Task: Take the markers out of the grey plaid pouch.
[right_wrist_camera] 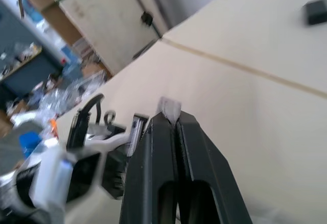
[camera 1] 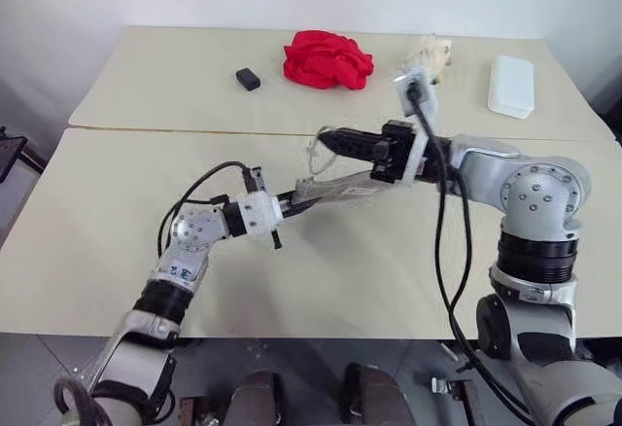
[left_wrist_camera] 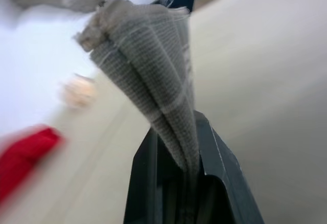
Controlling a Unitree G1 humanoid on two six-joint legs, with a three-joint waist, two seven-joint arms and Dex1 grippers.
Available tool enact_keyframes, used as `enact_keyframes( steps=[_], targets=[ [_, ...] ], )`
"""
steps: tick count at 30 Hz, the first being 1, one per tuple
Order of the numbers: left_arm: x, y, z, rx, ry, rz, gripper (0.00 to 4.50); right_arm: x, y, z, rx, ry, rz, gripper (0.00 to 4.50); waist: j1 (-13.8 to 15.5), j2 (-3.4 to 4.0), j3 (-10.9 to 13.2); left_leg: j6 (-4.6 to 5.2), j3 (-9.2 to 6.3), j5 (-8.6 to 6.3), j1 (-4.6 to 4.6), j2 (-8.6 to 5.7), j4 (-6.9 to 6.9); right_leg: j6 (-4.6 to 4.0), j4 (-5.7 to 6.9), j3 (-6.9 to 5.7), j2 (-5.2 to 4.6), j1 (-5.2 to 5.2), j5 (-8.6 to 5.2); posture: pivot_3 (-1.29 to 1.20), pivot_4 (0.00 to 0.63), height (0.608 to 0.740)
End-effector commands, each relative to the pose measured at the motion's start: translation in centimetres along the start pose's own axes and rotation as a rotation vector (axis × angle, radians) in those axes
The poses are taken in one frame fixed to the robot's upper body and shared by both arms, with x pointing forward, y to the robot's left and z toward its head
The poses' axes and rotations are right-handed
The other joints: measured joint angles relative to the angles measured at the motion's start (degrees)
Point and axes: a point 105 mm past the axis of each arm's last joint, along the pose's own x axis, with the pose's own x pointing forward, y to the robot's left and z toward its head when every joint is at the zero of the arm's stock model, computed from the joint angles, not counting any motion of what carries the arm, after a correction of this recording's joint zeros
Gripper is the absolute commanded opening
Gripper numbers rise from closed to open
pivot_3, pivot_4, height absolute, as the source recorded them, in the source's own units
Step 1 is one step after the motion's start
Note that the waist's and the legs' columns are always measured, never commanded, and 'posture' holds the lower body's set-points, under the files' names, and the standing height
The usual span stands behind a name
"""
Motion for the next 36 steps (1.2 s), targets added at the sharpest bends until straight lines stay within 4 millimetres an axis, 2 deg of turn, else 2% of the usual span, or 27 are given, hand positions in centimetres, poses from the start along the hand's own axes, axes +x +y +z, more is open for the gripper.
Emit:
enact_keyframes(
  steps=[1,2,6,8,12,16,20,23,27,30,36],
  targets=[
    [-2.0,-0.5,2.5,-0.319,-0.075,-0.093,0.0,-3.2,-0.5,3.0,-0.092,-0.138,-0.034,0.03,-0.08,0.01,0.0,0.0,-0.01,0.0,0.01,0.0,0.01,0.0,0.01,0.0,0.01,0.0,0.0,0.0,0.15,0.74],
    [-2.5,-0.6,2.8,-0.392,-0.074,-0.106,0.0,-4.1,-1.0,3.2,-0.103,-0.143,-0.058,0.03,-0.1,0.01,0.01,-0.01,0.0,0.01,0.02,0.0,0.02,0.0,0.02,0.02,0.0,0.0,0.0,0.0,0.15,0.74],
    [-3.7,-0.2,3.4,-0.493,-0.077,-0.089,0.0,-6.5,-2.2,3.0,-0.126,-0.136,-0.131,0.03,0.32,0.01,0.01,-0.02,0.03,0.01,0.06,-0.01,0.06,0.0,0.05,0.08,0.01,0.02,0.0,0.0,0.15,0.74],
    [-4.4,0.6,3.6,-0.583,-0.1,-0.054,0.0,-8.1,-2.7,2.5,-0.147,-0.114,-0.173,0.03,0.45,0.01,0.01,-0.02,0.02,0.01,0.07,-0.01,0.08,0.0,0.05,0.07,0.01,0.05,0.0,0.0,0.15,0.74],
    [-5.0,1.8,3.4,-0.64,-0.121,-0.003,0.0,-10.7,-3.2,0.9,-0.177,-0.052,-0.206,0.03,0.57,0.01,0.01,-0.02,0.03,0.01,0.06,-0.02,0.08,0.0,0.02,0.07,0.01,0.05,0.0,0.0,0.15,0.74],
    [-5.3,1.7,3.1,-0.698,-0.106,-0.024,0.0,-13.4,-4.5,0.3,-0.141,-0.064,-0.282,0.03,0.41,0.01,0.01,-0.03,0.06,0.02,0.1,-0.02,0.08,0.0,0.05,0.09,0.02,0.05,0.0,0.0,0.15,0.74],
    [-4.9,1.1,2.8,-0.7,-0.078,-0.073,0.0,-14.2,-4.7,0.2,-0.13,-0.092,-0.302,0.03,0.39,0.01,0.01,-0.06,0.1,0.04,0.14,-0.01,0.08,0.0,0.07,0.14,0.05,0.05,0.0,0.0,0.15,0.74],
    [-4.5,1.0,2.7,-0.697,-0.081,-0.099,0.0,-14.2,-3.3,0.7,-0.059,-0.145,-0.219,0.03,0.5,0.01,0.01,-0.07,0.11,0.04,0.14,-0.01,0.09,0.0,0.08,0.15,0.05,0.05,0.0,0.0,0.15,0.74],
    [-4.1,1.1,2.6,-0.689,-0.085,-0.111,0.0,-14.4,-1.6,0.2,-0.066,-0.089,-0.147,0.97,0.93,0.01,0.01,-0.07,0.07,0.04,0.14,-0.01,0.1,0.0,0.08,0.13,0.05,0.08,0.0,0.0,0.15,0.74],
    [-3.3,1.7,2.5,-0.601,-0.093,-0.087,0.0,-16.8,-2.0,-0.8,-0.156,-0.038,-0.224,1.97,2.14,0.0,0.01,-0.06,0.07,0.04,0.13,-0.02,0.12,0.0,0.05,0.13,0.05,0.09,0.0,0.0,0.15,0.74],
    [-1.7,1.0,2.3,-0.433,-0.089,-0.129,0.0,-21.1,-3.1,-3.0,-0.163,0.081,-0.312,1.97,2.15,0.0,0.01,-0.03,0.08,0.03,0.16,-0.05,0.18,0.02,0.02,0.13,0.04,0.18,0.01,0.0,0.15,0.74]
  ],
)
